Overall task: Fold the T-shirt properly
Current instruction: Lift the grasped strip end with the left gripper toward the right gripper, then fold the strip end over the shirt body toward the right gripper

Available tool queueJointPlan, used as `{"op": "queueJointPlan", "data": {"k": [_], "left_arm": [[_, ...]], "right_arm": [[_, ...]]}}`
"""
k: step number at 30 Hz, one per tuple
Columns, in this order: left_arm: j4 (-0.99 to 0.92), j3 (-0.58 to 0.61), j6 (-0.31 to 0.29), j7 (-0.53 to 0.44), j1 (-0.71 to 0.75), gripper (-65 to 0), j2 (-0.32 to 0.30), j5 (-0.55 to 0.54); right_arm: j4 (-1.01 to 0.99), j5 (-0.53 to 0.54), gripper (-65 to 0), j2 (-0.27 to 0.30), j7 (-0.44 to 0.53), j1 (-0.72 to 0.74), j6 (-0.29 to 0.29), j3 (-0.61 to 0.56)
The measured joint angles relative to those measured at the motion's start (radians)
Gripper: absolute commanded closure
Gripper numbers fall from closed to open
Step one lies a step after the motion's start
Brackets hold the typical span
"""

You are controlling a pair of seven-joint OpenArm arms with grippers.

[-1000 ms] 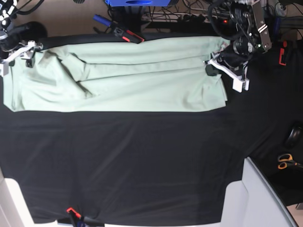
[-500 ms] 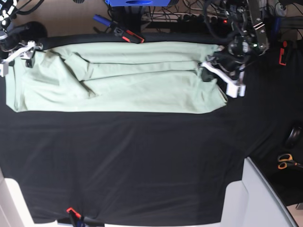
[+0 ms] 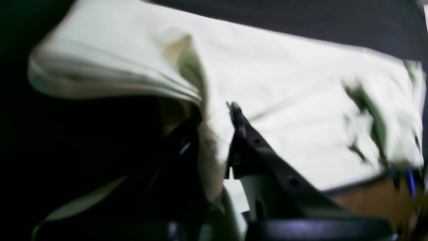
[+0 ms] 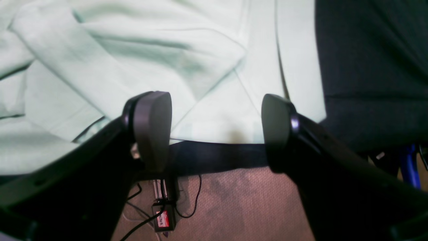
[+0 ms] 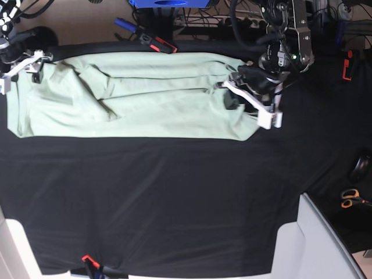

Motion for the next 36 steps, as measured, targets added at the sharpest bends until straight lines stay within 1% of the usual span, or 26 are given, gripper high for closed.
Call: {"op": "queueJointPlan", "data": {"k": [1, 2, 6, 8, 10, 15, 17, 20, 23, 24, 26, 27, 30, 31, 34, 36], "left_arm": [[0.013, 0.000, 0.022, 0.005, 0.005, 0.0, -0.003, 0.006], [0.021, -0.001, 0.031, 0.006, 0.008, 0.0, -0.010, 0.003], [0.022, 0.001, 0.033, 0.013, 0.005, 0.0, -0.010, 0.003], [0.024, 0.001, 0.033, 0.073, 0.005, 0.0, -0.007, 0.003], [0.031, 0.001, 0.034, 0.104, 0.005, 0.0, -0.002, 0.005], [0.102, 0.001, 0.039, 0.133, -0.009, 0.0, -0.002, 0.000], [0.108, 0.001, 0.039, 0.166, -0.019, 0.0, -0.002, 0.000], [0.107, 0.053, 0.044, 0.196, -0.045, 0.0, -0.005, 0.016], [0.107, 0.122, 0.043, 0.199, -0.059, 0.0, -0.002, 0.007], [0.107, 0.146, 0.057, 0.203, -0.063, 0.0, -0.002, 0.007], [0.106, 0.185, 0.150, 0.206, -0.070, 0.0, -0.002, 0.003], [0.106, 0.202, 0.186, 0.205, -0.075, 0.0, -0.003, 0.006], [0.106, 0.256, 0.237, 0.205, -0.107, 0.0, -0.013, 0.008], [0.106, 0.269, 0.277, 0.203, -0.118, 0.0, -0.013, 0.003], [0.106, 0.317, 0.370, 0.204, -0.134, 0.0, -0.033, 0.006], [0.101, 0.369, 0.415, 0.204, -0.156, 0.0, -0.058, 0.007]], "right_arm": [[0.000, 0.000, -39.6, 0.000, 0.000, 0.000, 0.000, 0.000], [0.000, 0.000, -39.6, 0.000, 0.000, 0.000, 0.000, 0.000], [0.000, 0.000, -39.6, 0.000, 0.000, 0.000, 0.000, 0.000], [0.000, 0.000, -39.6, 0.000, 0.000, 0.000, 0.000, 0.000], [0.000, 0.000, -39.6, 0.000, 0.000, 0.000, 0.000, 0.000], [0.000, 0.000, -39.6, 0.000, 0.000, 0.000, 0.000, 0.000], [0.000, 0.000, -39.6, 0.000, 0.000, 0.000, 0.000, 0.000], [0.000, 0.000, -39.6, -0.002, 0.000, 0.000, 0.000, 0.000], [0.000, 0.000, -39.6, -0.003, 0.000, 0.000, 0.000, 0.000], [0.000, 0.000, -39.6, -0.002, 0.000, 0.000, 0.000, 0.000], [0.000, 0.000, -39.6, -0.002, -0.001, 0.000, 0.000, 0.000], [0.000, 0.000, -39.6, -0.003, -0.001, 0.000, 0.000, 0.000], [0.000, 0.000, -39.6, -0.002, -0.004, 0.002, 0.000, 0.000], [0.000, 0.000, -39.6, -0.003, -0.003, 0.002, -0.001, 0.000], [0.000, 0.000, -39.6, -0.002, -0.003, 0.002, 0.000, 0.000], [0.000, 0.000, -39.6, -0.003, -0.004, 0.002, 0.000, 0.000]]}}
